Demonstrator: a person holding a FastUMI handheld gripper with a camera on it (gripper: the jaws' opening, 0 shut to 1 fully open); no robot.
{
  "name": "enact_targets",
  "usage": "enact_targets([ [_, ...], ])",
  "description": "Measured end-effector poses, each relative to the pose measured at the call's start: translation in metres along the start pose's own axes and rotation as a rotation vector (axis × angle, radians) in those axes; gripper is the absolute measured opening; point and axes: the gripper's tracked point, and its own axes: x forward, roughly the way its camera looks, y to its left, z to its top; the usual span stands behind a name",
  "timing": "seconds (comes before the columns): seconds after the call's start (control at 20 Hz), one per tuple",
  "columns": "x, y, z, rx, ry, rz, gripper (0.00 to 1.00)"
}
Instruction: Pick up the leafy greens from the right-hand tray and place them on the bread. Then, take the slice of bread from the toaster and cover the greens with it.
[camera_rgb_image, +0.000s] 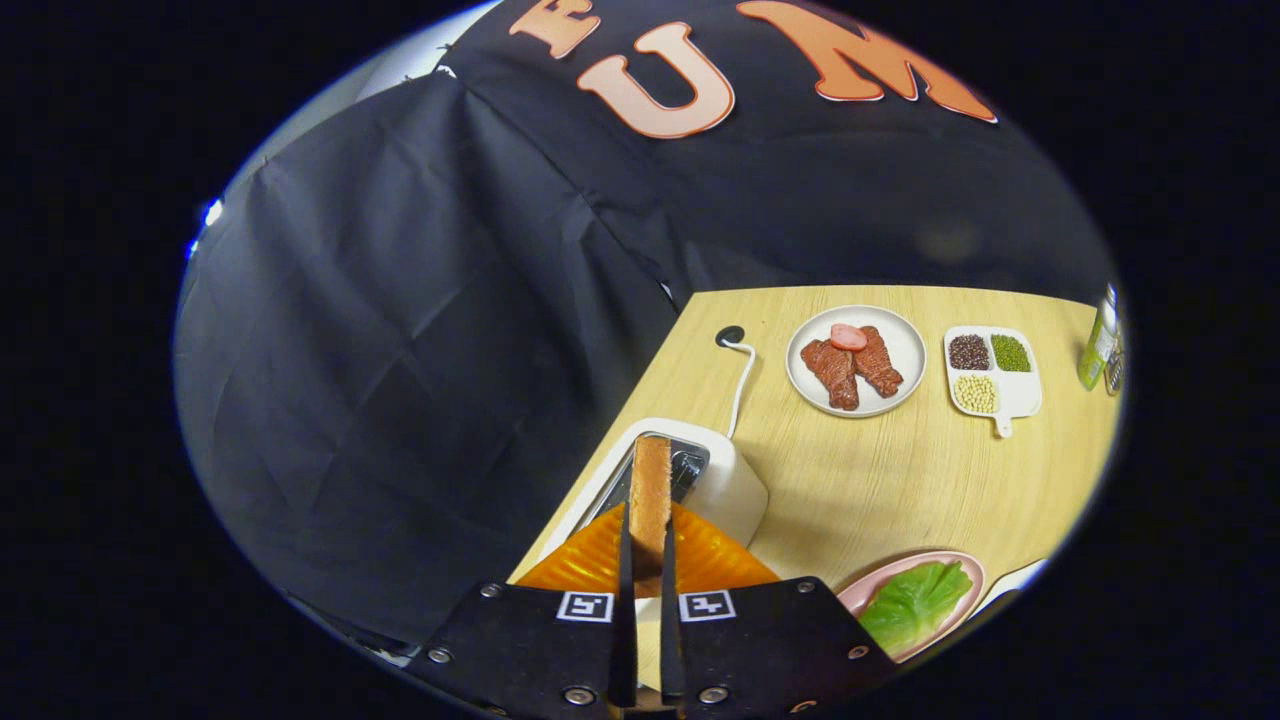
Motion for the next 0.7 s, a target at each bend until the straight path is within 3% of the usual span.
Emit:
enact_targets([
  [0.7,-0.070,-0.110,-0.045,0.164,-0.086,-0.017,0.09],
])
